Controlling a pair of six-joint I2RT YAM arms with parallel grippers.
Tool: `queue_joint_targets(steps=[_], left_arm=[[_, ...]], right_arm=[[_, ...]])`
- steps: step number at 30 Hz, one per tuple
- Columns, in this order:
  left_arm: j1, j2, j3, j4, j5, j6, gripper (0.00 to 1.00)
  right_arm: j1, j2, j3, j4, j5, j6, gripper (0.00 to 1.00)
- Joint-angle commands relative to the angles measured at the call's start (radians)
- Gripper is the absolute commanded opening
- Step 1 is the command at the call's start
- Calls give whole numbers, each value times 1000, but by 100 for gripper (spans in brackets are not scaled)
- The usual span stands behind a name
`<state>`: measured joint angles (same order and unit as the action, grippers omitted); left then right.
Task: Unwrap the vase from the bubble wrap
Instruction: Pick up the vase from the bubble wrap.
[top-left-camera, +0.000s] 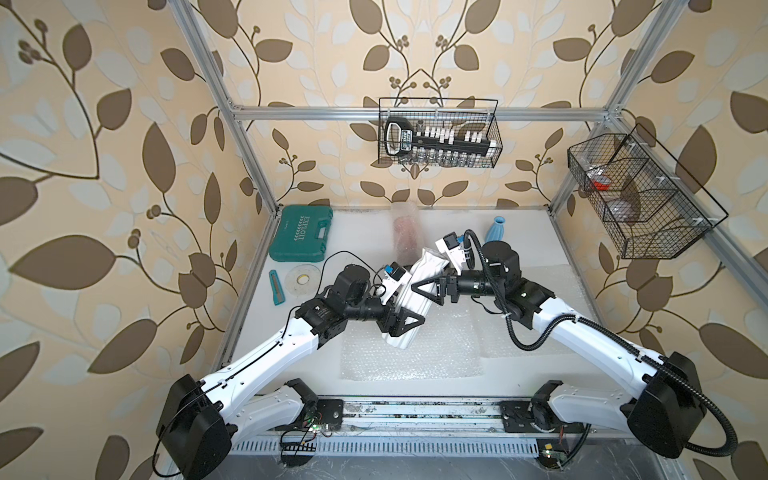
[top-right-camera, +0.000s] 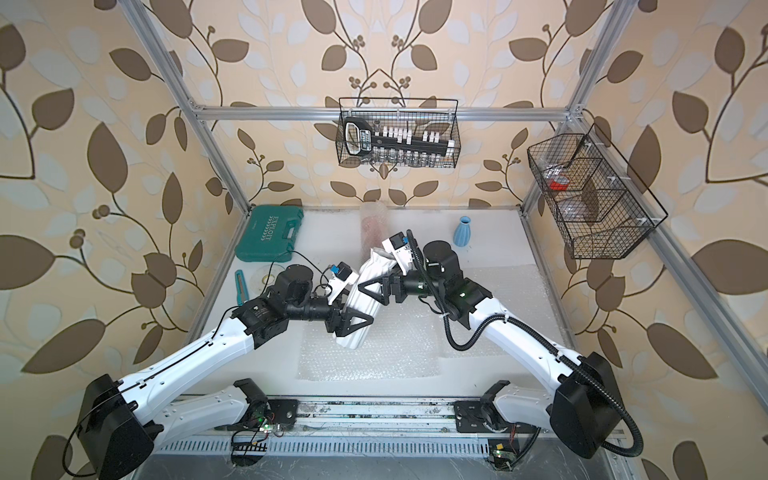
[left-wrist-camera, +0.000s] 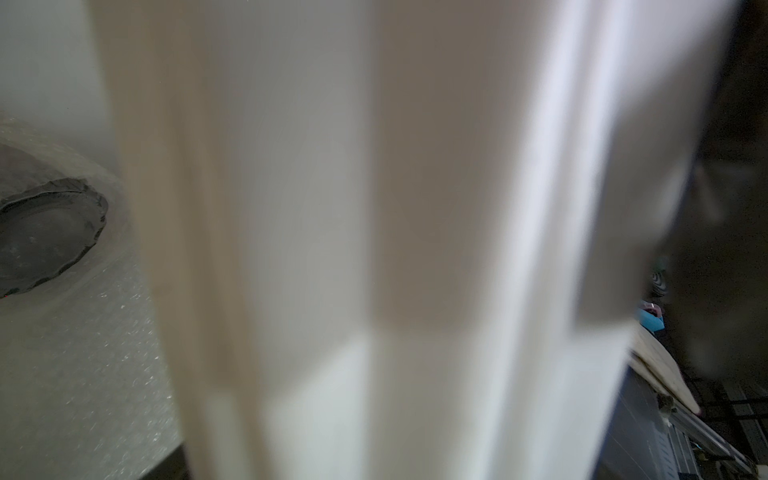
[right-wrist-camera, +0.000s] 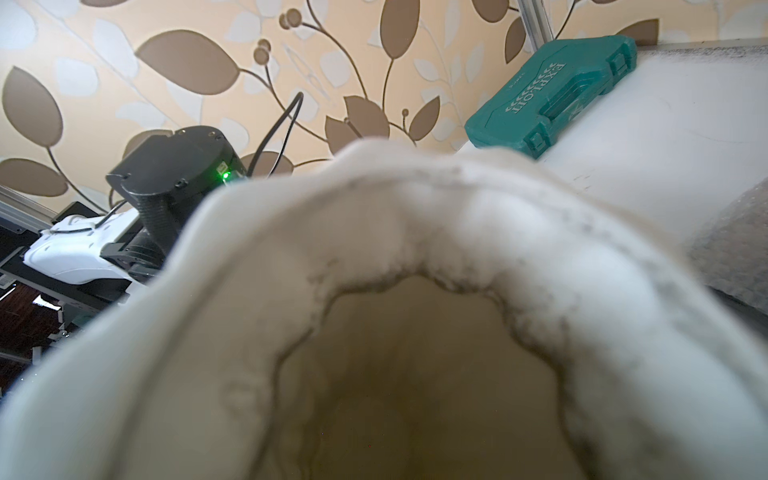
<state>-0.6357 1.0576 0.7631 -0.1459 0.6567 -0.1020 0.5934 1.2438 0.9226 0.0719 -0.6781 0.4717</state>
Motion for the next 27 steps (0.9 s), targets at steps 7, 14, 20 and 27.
queue_joint_targets(steps=[7,14,20,27], left_arm=[[-9,-47,30,102,55,36,71],[-10,-47,48,30,-6,30,92],[-9,-70,115,-170,-214,24,99],[-4,-114,203,-440,-521,19,99]], right_arm=[[-1,6,30,38,-6,13,71],[-10,-30,21,15,60,-4,68],[-58,-46,30,-33,83,-41,68],[-135,-52,73,-131,137,-128,67]])
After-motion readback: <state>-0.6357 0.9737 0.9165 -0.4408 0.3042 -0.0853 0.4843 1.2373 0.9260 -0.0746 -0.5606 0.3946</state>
